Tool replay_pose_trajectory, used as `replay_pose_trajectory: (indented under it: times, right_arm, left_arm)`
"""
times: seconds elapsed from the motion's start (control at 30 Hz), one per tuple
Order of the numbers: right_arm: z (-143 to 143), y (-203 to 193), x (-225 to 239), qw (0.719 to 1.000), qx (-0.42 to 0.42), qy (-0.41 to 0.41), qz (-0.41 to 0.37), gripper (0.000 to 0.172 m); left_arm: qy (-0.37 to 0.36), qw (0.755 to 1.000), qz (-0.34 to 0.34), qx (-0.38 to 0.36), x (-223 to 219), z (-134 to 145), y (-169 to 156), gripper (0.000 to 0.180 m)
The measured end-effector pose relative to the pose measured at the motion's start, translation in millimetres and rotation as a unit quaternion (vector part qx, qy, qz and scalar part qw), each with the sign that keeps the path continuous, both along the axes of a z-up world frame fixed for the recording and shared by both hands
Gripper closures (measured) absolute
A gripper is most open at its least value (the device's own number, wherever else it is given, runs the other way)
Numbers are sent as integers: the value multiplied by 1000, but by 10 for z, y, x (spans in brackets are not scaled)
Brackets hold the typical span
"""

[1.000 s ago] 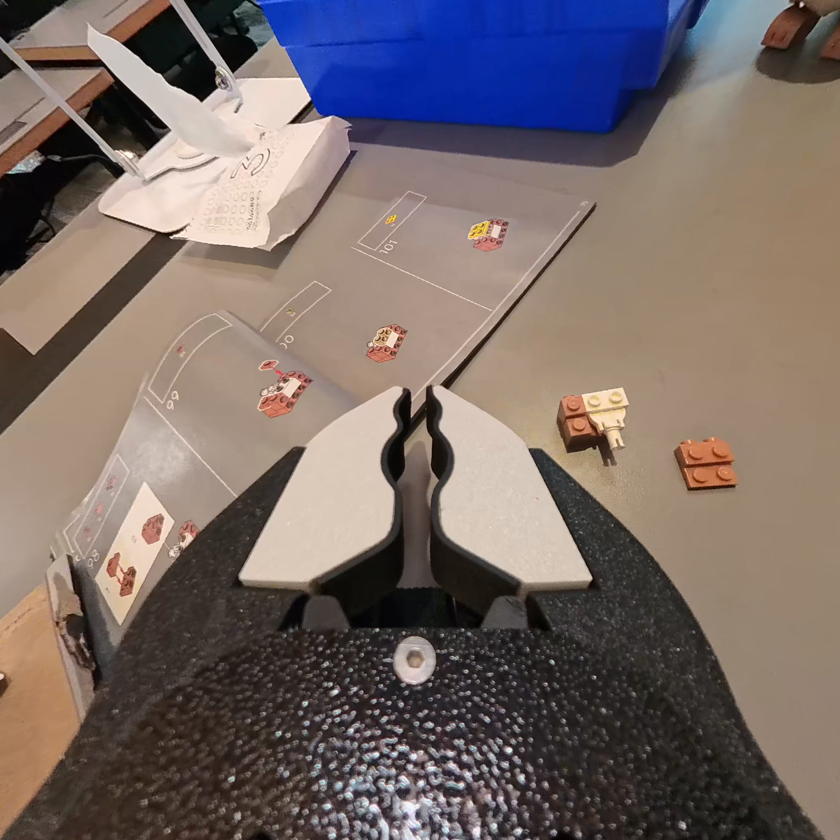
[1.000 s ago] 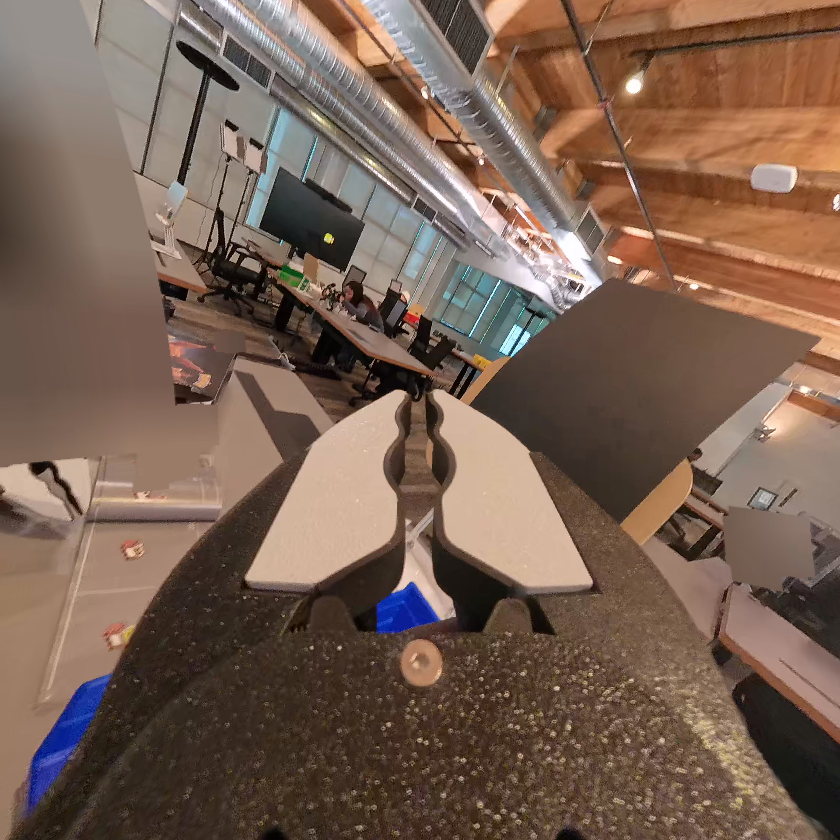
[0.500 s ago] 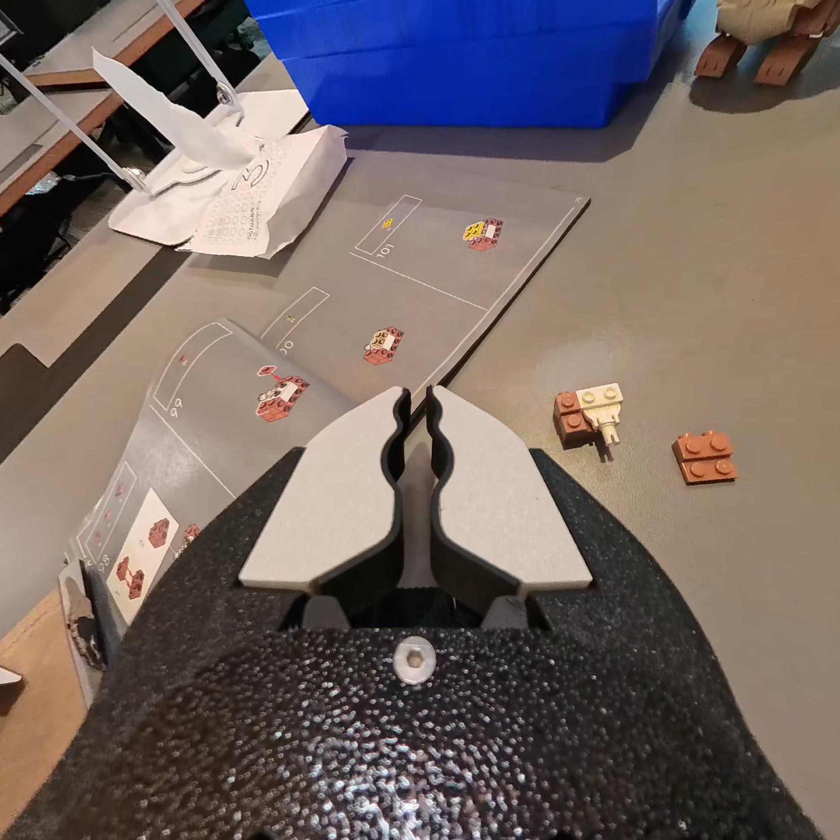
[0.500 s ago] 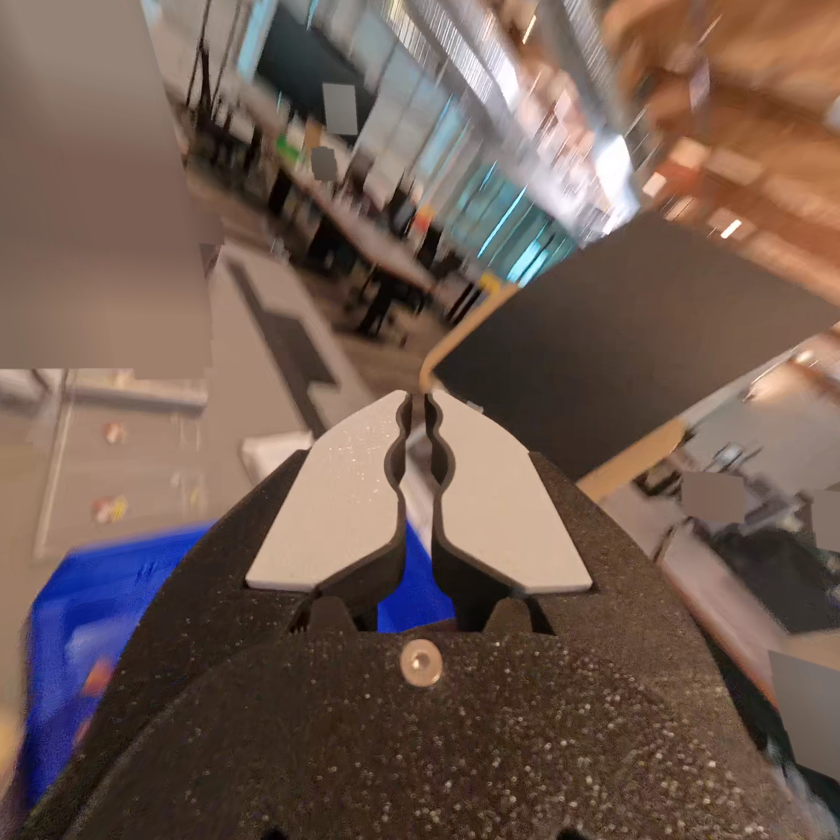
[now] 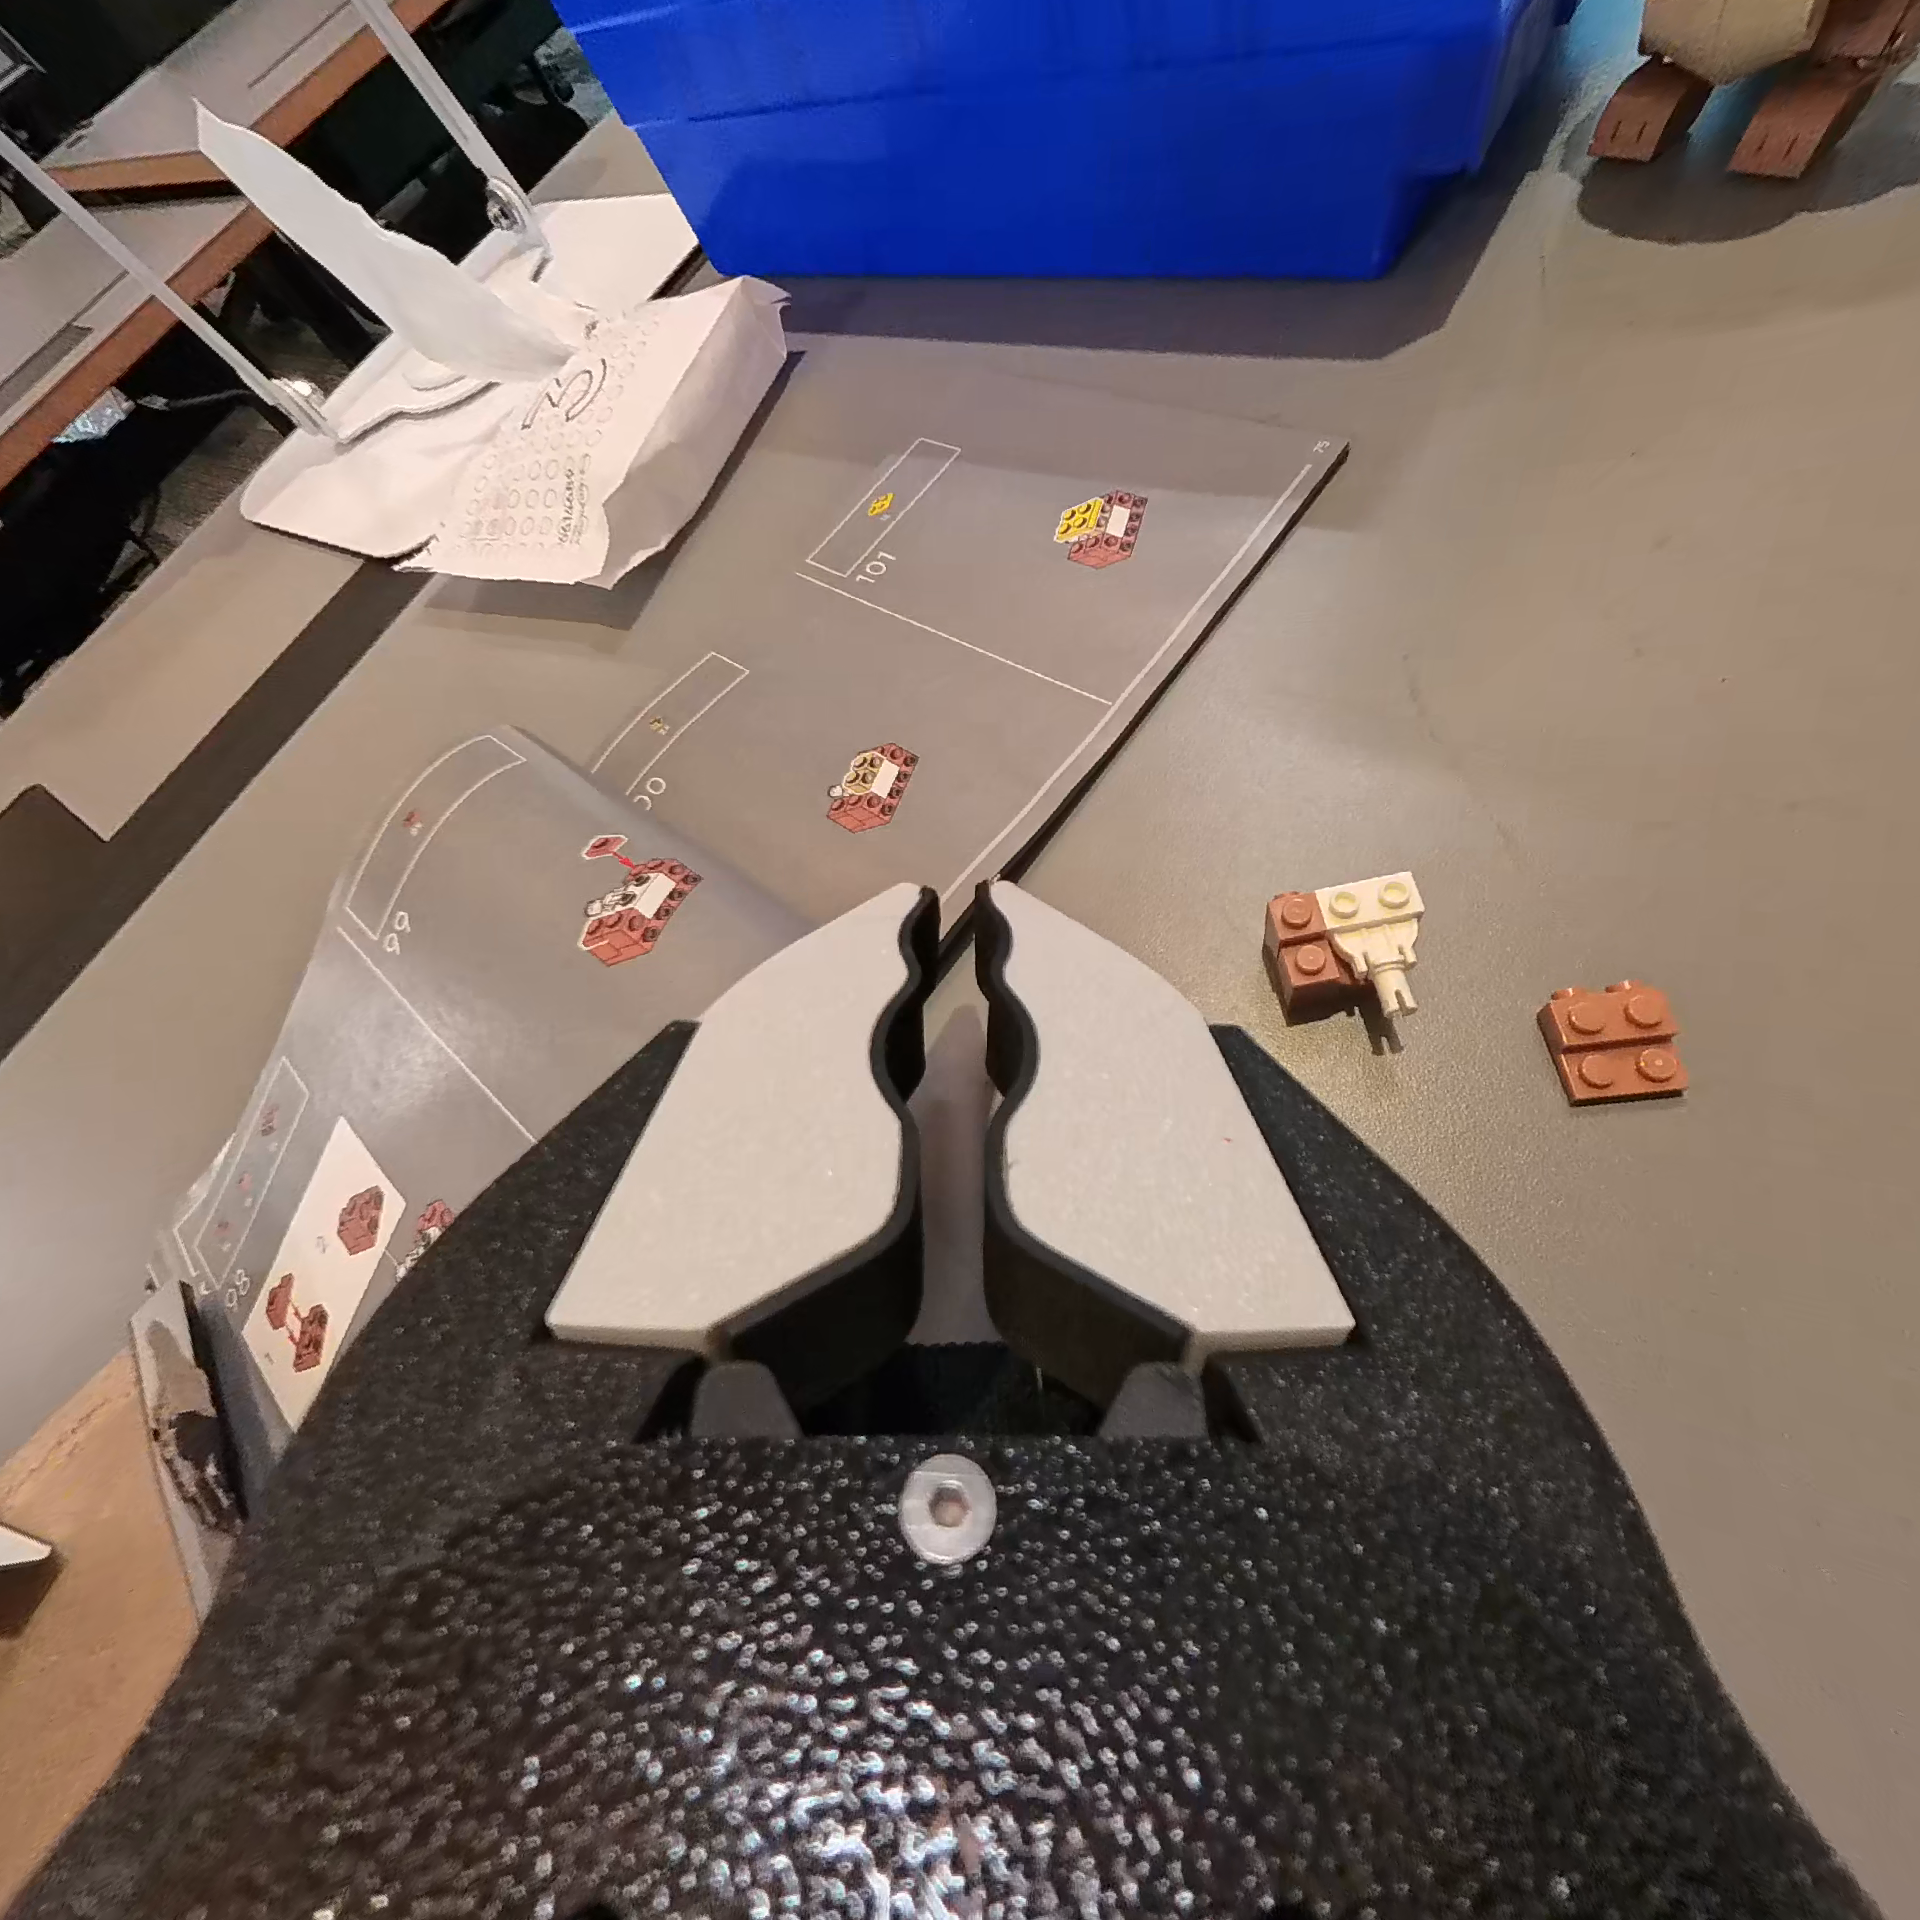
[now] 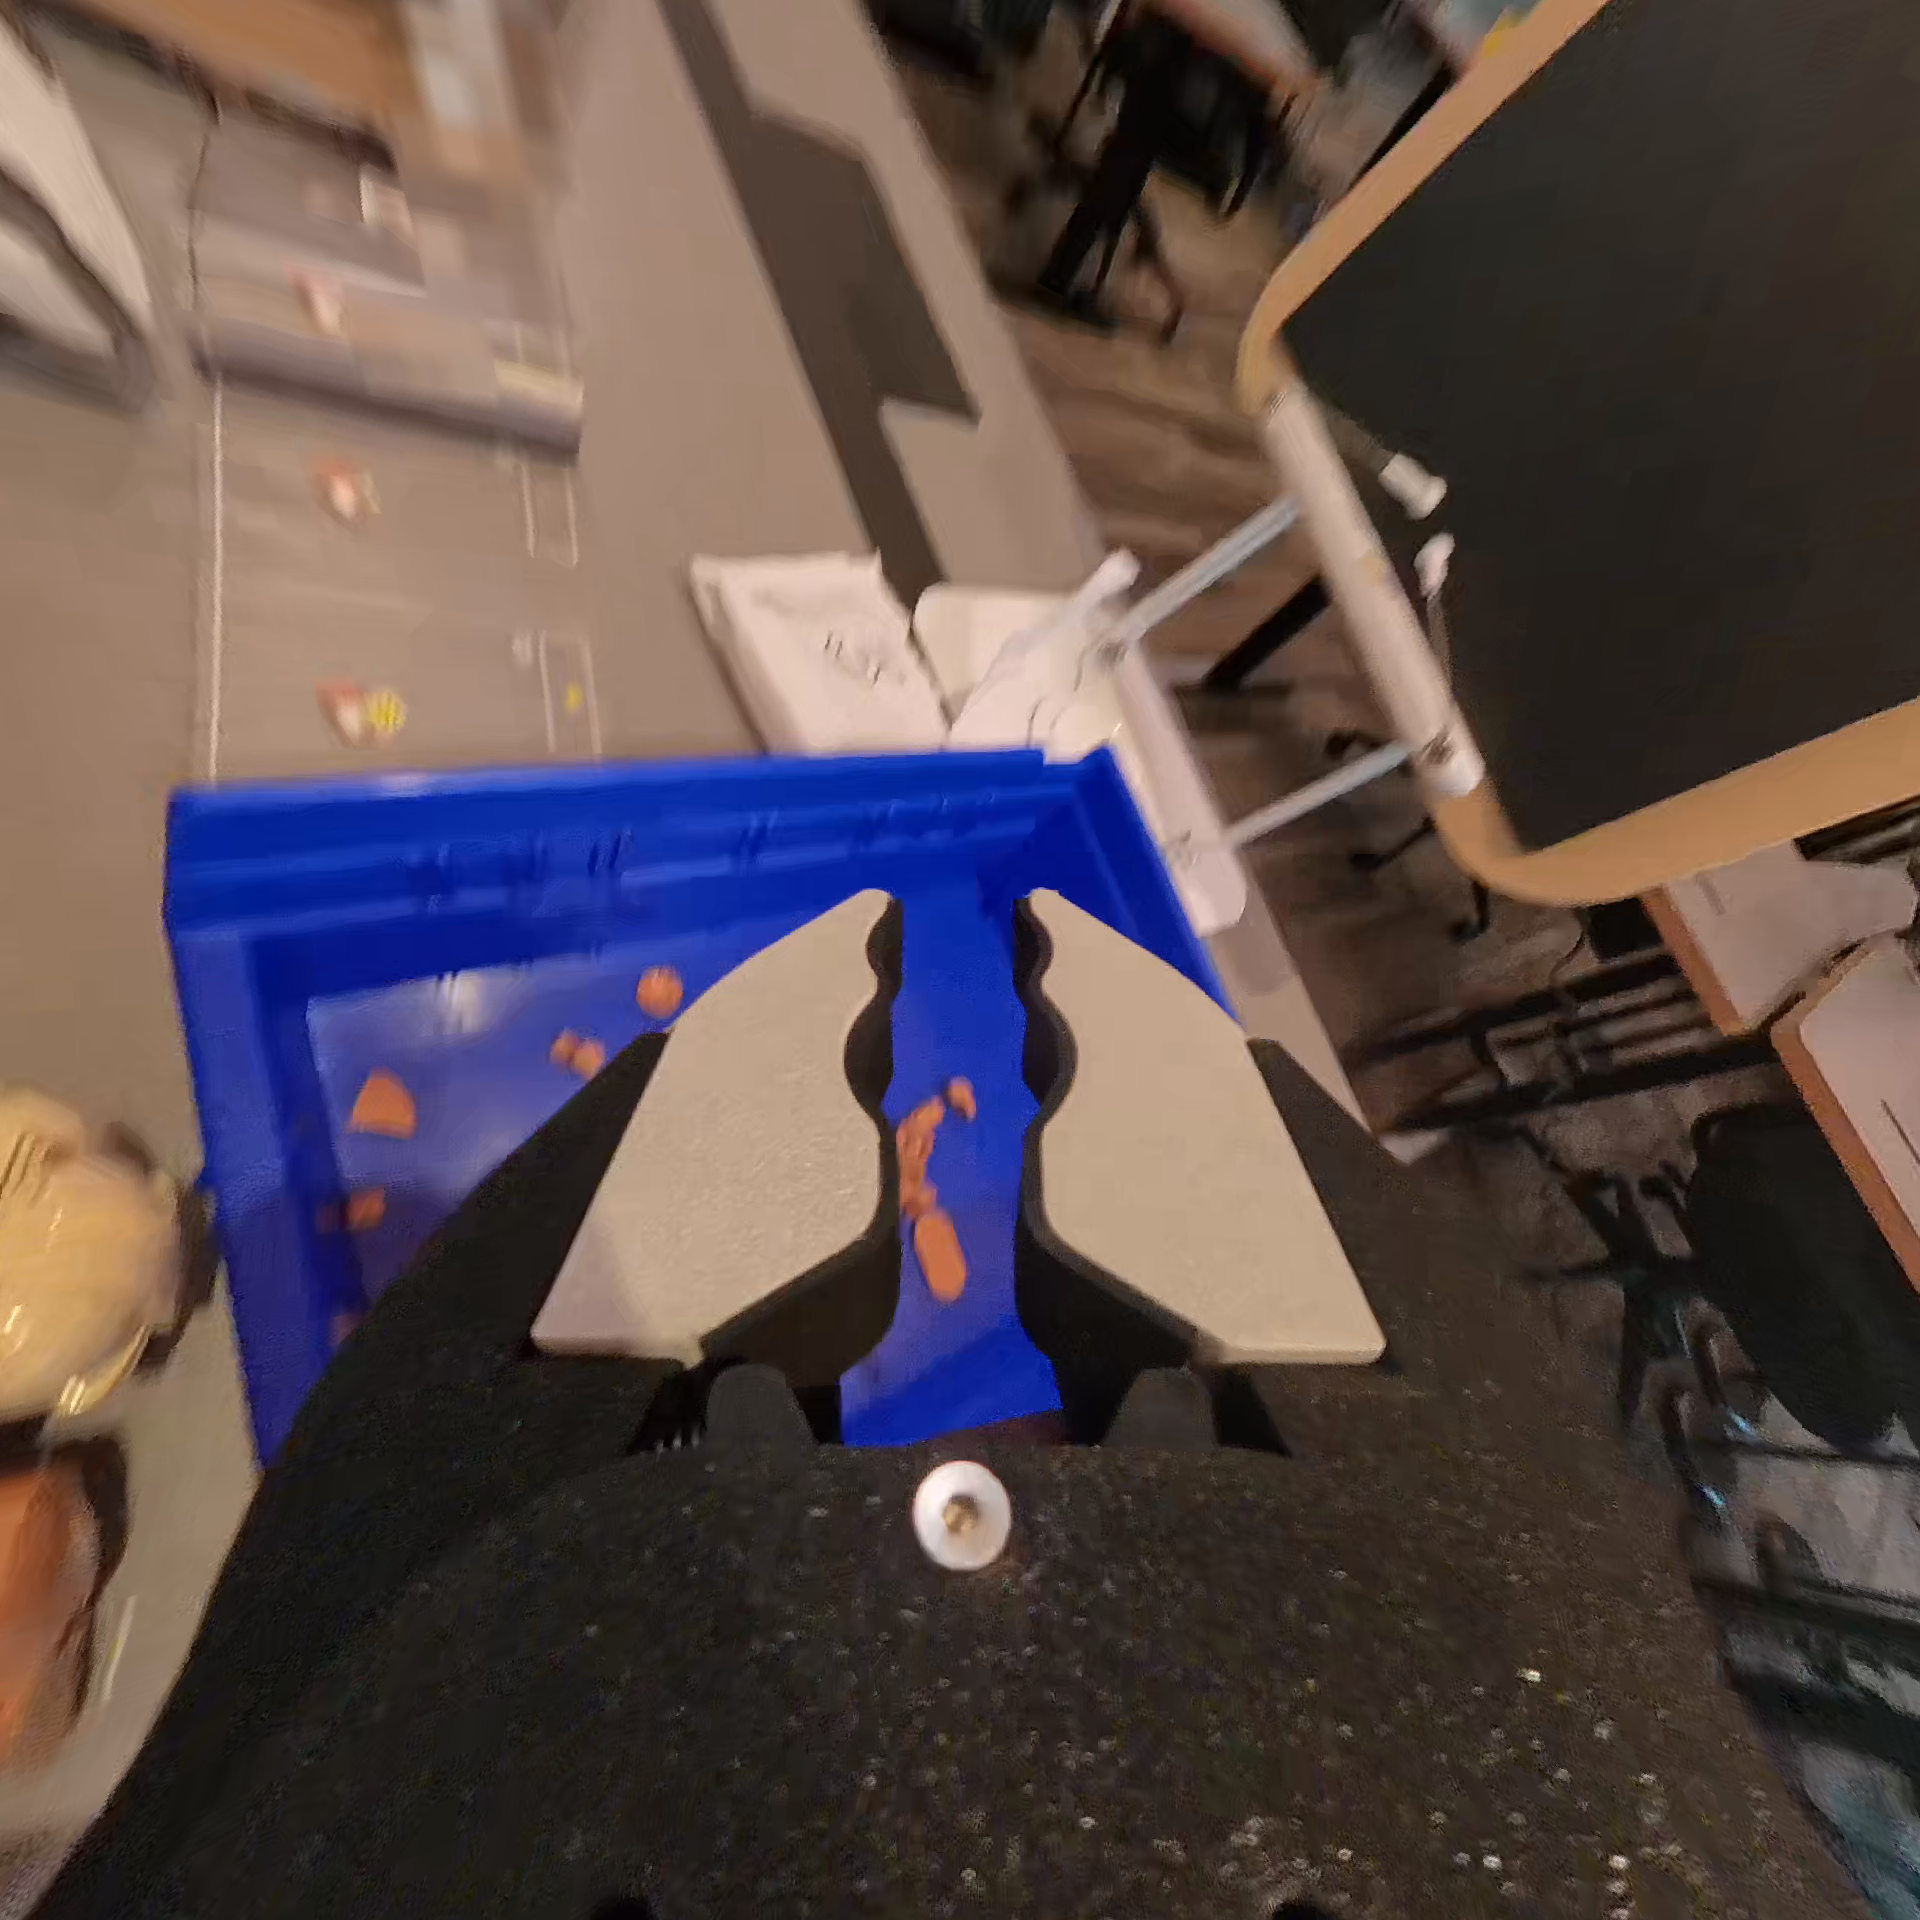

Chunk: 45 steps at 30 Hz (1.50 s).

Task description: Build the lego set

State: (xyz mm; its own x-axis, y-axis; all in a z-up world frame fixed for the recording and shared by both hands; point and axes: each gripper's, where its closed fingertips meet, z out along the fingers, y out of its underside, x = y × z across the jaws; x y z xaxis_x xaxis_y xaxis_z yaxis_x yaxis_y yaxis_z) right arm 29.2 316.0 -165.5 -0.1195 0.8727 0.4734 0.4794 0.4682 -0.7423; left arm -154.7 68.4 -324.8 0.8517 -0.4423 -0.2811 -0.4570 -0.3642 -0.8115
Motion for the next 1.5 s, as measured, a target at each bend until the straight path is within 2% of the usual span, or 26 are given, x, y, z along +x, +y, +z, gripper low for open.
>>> replay_pose_trajectory:
  times: [0.13,0.2,0.4,0.67,1.5]
  right_arm:
    - [454,48,-206,987,-61,144,39,150]
    - [514,87,-225,981,-91,161,53,149]
    - [160,263,-196,991,-83,87,54,145]
    - [-149,214,-155,991,-97,11,86,143]
    - [-415,283,-244,985,-143,-2,98,141]
  left_arm:
    - [-3,1000,4,3,-13,12,5,175]
    - [-10,1000,8,7,-26,31,9,175]
    - [-15,1000,19,16,-102,61,31,175]
    - [-6,1000,16,13,-103,40,35,175]
    - [9,1000,16,23,-113,43,31,174]
